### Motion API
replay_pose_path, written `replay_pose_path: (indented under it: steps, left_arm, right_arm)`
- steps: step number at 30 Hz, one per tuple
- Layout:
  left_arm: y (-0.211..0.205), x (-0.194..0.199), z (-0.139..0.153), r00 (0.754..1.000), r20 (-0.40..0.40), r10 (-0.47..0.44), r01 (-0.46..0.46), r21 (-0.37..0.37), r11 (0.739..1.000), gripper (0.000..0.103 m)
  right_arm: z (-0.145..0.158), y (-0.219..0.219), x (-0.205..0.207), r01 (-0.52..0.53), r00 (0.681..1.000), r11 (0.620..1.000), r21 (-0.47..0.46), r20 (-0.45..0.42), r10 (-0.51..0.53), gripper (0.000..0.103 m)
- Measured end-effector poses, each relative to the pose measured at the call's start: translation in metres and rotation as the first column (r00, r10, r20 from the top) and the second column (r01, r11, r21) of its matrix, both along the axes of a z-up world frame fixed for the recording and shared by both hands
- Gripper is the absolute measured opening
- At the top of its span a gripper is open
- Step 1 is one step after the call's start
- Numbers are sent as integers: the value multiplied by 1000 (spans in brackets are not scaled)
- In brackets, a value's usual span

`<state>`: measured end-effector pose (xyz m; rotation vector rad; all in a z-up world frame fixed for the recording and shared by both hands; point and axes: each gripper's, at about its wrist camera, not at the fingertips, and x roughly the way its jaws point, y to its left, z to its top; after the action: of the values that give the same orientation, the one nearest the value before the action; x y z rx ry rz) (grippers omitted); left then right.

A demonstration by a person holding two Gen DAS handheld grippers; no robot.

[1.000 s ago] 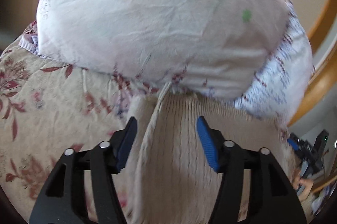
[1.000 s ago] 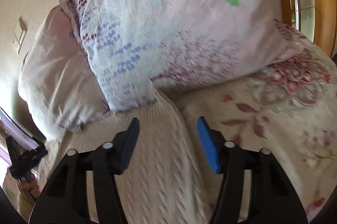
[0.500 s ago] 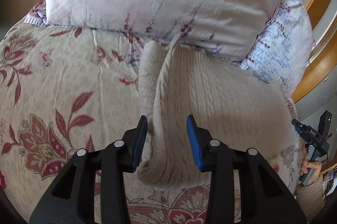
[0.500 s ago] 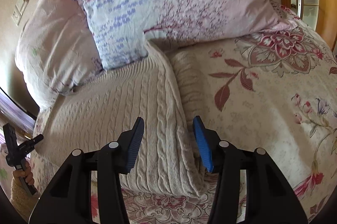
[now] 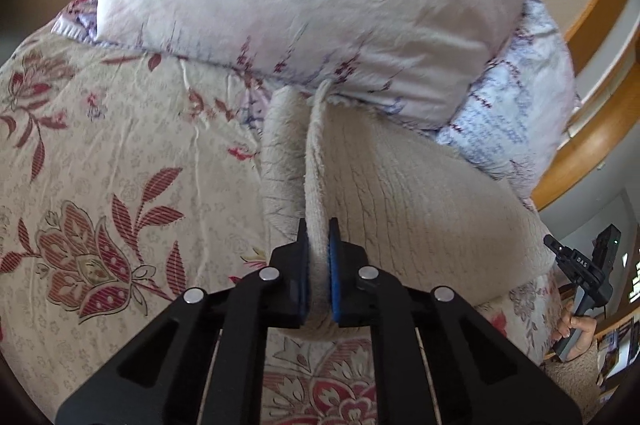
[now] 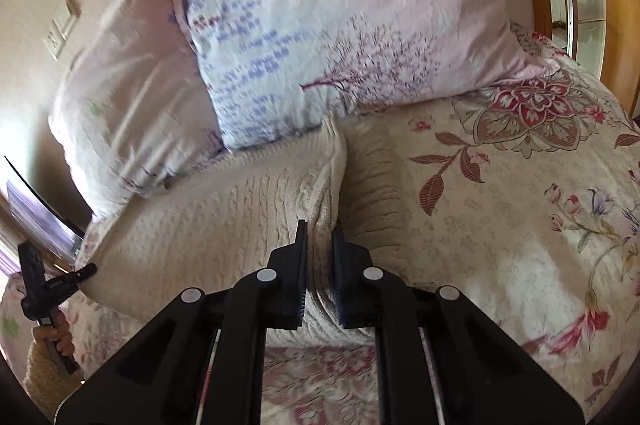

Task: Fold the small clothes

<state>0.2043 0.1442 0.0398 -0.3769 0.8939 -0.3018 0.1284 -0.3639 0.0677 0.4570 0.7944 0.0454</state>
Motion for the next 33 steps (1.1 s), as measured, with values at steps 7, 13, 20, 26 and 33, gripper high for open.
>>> replay_pose_path:
  steps: [7,13,20,26,33]
  left_arm:
    - [10,-5,-20,999,-52,-5,5,7,1000,8]
    - [11,-1,-33,997,-74,8,-7,19,1000,10]
    - [6,-11,-12,999,7,38,-39,123,992,37]
    - [-20,-20,12,991,127,-34,10,181,983,54]
    - [-61,-12,-1,988,87,-125,96,280,955,61]
  right_arm:
    - [-27,-4,-5,33,993,998,-50,-112,-38,11]
    - [-44,0,-5,53,985,996,-77,-160,-65,11]
    - [-20,18,-5,55,995,975,-217,-68,-71,45]
    - [-1,49,-2,-52,998,959,-278,3,55,52]
    - [-25,71,17,-150,985,952,-267,-123,121,54]
